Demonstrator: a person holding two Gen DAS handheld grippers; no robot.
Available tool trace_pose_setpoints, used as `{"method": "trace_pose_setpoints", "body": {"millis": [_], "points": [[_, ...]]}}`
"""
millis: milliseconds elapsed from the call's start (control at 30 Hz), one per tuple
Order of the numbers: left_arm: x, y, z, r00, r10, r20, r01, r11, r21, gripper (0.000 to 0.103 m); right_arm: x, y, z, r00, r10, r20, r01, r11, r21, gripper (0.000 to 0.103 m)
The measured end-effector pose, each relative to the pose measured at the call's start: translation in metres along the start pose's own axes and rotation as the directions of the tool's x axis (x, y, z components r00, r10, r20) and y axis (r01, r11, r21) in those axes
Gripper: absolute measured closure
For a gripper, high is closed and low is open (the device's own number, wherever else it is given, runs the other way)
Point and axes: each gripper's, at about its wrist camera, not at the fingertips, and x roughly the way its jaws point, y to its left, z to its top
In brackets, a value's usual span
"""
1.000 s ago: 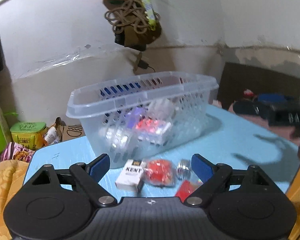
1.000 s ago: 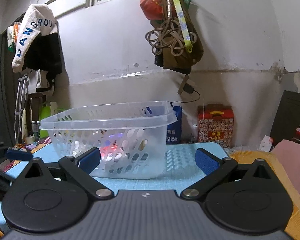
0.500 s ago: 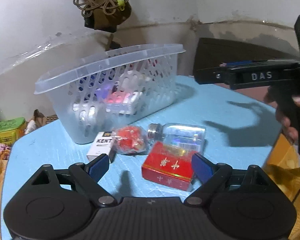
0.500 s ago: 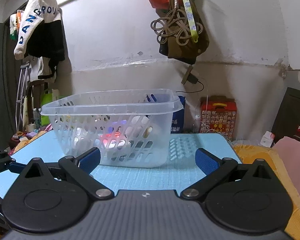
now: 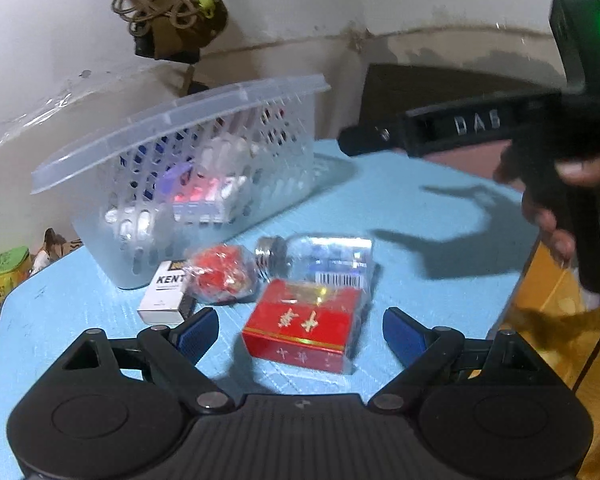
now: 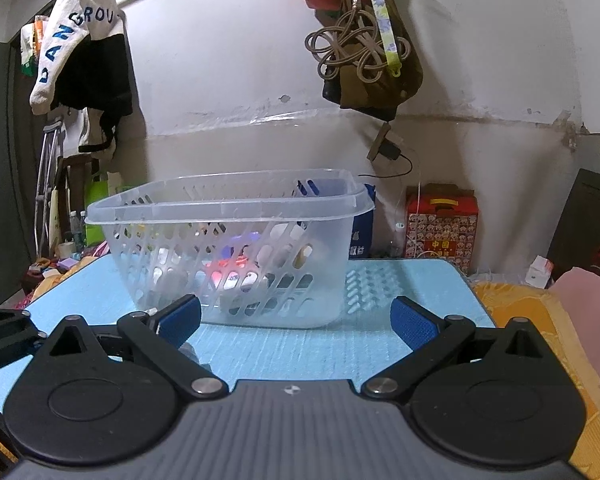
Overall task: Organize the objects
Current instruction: 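Move both tools back toward the remaining items on the table, then grasp the glass bottle with the right tool while the left grasps the red box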
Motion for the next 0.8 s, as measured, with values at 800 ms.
{"method": "trace_pose_setpoints", "body": {"millis": [800], "points": [[-0.014,0.042,-0.012,0.997,0.083,-0.006,-0.083,0.991,-0.106,0.036,0.021,0.041,-0.019,0.977,0.110,-0.182,-0.135,0.982,-0.129,0.000]]}}
